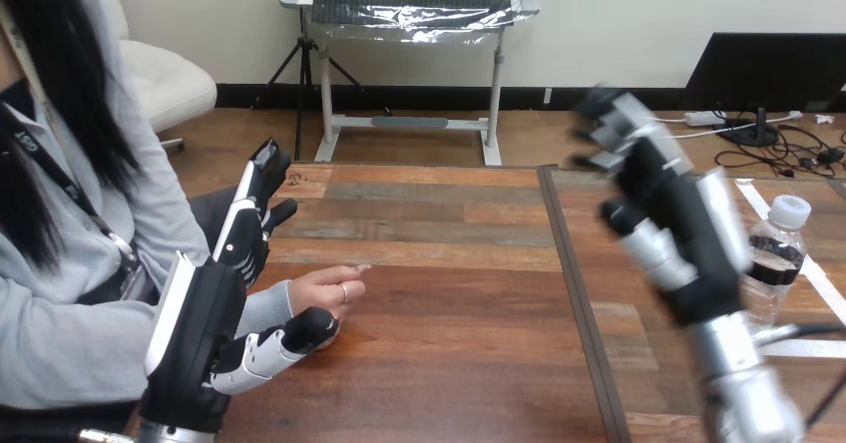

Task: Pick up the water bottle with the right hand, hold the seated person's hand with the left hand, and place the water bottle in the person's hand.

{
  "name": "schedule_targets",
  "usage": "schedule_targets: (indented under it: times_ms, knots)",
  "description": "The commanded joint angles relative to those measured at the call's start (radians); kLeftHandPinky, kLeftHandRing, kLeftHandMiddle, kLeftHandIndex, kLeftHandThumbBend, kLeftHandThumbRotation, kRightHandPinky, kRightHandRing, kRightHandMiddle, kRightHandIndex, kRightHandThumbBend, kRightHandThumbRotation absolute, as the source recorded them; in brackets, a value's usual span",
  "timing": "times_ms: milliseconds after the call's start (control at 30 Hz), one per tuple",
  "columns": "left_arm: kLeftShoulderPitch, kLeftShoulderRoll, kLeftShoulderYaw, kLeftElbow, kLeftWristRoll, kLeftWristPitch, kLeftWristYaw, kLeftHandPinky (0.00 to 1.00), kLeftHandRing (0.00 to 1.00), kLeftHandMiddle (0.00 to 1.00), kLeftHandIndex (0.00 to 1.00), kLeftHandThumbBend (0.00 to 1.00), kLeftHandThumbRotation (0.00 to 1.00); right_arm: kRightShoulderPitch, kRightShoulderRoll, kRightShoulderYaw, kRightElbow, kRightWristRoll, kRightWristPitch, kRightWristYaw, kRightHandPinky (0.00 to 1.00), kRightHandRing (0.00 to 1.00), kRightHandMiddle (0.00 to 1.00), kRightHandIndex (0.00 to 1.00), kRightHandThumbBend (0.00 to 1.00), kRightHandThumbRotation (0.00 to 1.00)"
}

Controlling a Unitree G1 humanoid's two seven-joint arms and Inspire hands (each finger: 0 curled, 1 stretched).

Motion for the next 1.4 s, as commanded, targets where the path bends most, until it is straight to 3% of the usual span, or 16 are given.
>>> schedule_targets:
  times_ms: [0, 433, 800, 1367]
  knots:
    - [-0.035, -0.007, 0.013, -0.012, 0.004, -0.021, 0.006, 0.92, 0.99, 1.00, 1.00, 1.00, 0.76, -0.118, -0.063, -0.042, -0.033, 0.000, -0.003, -0.045, 0.79, 0.86, 0.89, 0.90, 1.00, 0.72]
    - [-0.034, -0.008, 0.017, -0.001, 0.012, -0.035, 0.014, 0.92, 0.98, 1.00, 1.00, 1.00, 0.77, -0.177, -0.164, -0.082, -0.016, -0.025, -0.010, -0.116, 0.83, 0.90, 0.90, 0.92, 1.00, 0.70]
    - [-0.031, -0.008, 0.018, -0.001, 0.013, -0.035, 0.020, 0.91, 0.98, 1.00, 1.00, 1.00, 0.77, -0.212, -0.222, -0.104, -0.001, -0.040, 0.001, -0.166, 0.89, 0.93, 0.90, 0.92, 1.00, 0.68]
    - [-0.037, -0.007, 0.013, 0.015, 0.004, -0.052, 0.015, 0.90, 0.97, 1.00, 0.99, 1.00, 0.75, -0.256, -0.300, -0.118, 0.055, -0.123, 0.055, -0.314, 0.94, 0.92, 0.88, 0.91, 1.00, 0.63]
